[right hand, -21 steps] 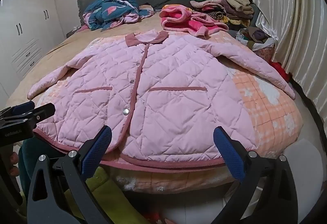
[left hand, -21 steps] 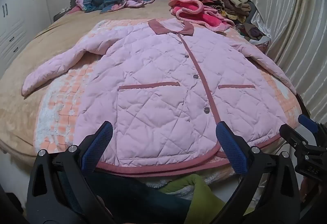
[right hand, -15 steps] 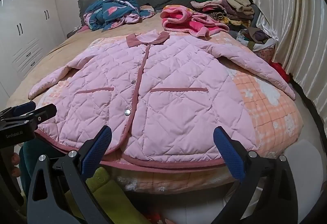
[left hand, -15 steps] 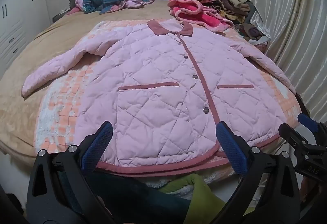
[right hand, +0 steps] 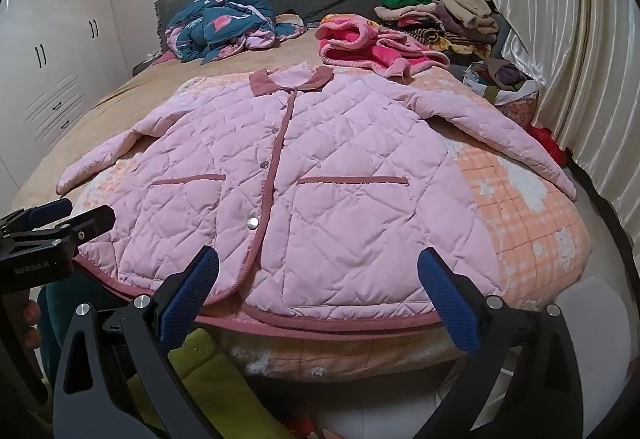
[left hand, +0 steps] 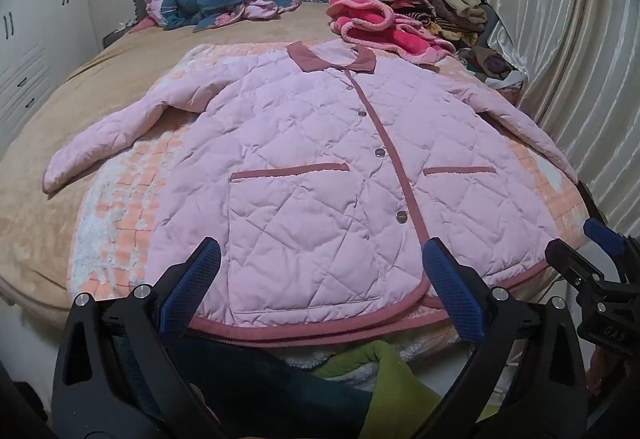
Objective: Fold large clothes
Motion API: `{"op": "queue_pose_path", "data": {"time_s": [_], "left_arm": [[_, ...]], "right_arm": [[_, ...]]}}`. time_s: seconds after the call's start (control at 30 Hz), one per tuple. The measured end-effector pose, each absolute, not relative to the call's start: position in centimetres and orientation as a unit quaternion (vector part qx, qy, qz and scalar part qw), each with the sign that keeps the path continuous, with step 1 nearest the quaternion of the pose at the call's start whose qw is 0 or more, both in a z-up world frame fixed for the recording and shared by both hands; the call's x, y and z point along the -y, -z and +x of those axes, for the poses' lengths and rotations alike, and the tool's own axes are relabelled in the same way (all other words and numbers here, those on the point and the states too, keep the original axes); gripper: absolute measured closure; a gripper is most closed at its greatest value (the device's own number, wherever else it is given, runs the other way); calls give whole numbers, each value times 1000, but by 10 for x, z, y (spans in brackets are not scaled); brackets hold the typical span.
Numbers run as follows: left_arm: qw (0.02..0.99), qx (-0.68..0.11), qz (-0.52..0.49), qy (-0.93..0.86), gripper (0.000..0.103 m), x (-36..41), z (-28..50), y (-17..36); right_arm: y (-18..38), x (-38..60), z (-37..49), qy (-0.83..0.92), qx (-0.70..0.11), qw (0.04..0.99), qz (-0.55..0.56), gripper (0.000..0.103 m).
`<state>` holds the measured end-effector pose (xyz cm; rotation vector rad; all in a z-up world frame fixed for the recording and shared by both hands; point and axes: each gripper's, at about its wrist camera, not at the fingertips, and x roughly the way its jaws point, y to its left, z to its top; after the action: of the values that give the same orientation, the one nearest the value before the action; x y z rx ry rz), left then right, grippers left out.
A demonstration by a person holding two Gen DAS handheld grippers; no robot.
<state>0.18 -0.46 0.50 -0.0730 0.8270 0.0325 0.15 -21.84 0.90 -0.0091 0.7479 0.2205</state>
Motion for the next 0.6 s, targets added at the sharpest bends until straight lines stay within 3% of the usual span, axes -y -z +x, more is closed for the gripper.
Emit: {"op": "queue_pose_path", "data": {"time_s": [0.6], "left_arm": [[916,-400,-34,-16,8,4,-1,-8]], "right_arm": [[-10,218,2,-107,-364,925,-5,4]]}}
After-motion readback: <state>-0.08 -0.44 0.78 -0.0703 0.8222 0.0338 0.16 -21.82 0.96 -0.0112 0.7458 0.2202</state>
